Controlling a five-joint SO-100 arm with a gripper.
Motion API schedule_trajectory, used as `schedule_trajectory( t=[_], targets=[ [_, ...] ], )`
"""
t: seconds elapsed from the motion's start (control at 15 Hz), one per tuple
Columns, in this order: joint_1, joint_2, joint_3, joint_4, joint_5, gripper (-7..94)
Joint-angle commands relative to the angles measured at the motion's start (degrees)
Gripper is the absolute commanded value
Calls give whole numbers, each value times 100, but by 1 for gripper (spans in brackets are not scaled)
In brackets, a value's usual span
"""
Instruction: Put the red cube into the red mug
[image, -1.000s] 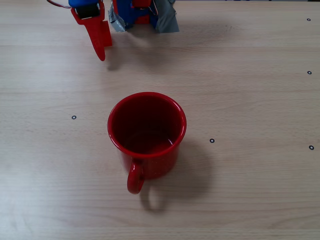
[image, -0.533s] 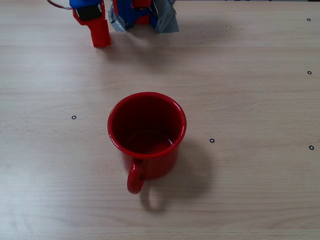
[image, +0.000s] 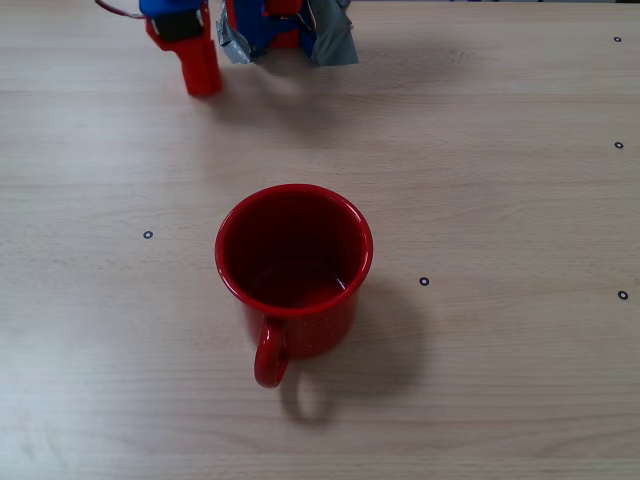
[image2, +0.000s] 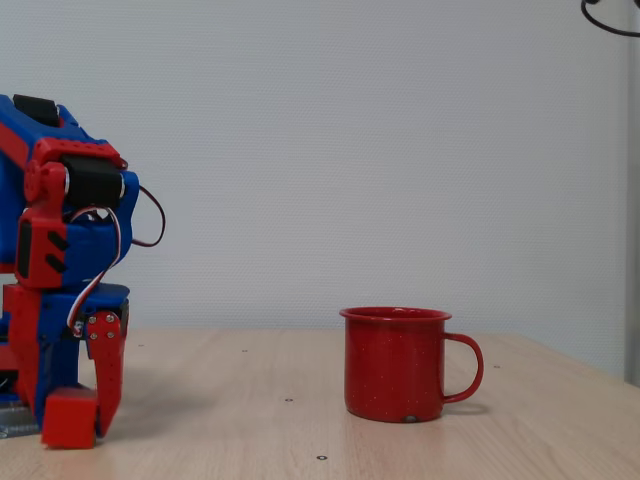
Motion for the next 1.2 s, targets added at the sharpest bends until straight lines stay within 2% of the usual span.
schedule_trajectory(
  t=[0.0,0.4,0.6,0.8,1.0,1.13],
  targets=[
    [-211,70,-1055,624,308,0],
    [-650,26,-3674,2303,1248,0],
    [-1099,44,-5238,2760,1969,0],
    [-1433,-202,-6495,3366,2083,0],
    [-1556,-387,-6952,3366,2522,0],
    [-1995,-448,-6979,3182,3085,0]
  ],
)
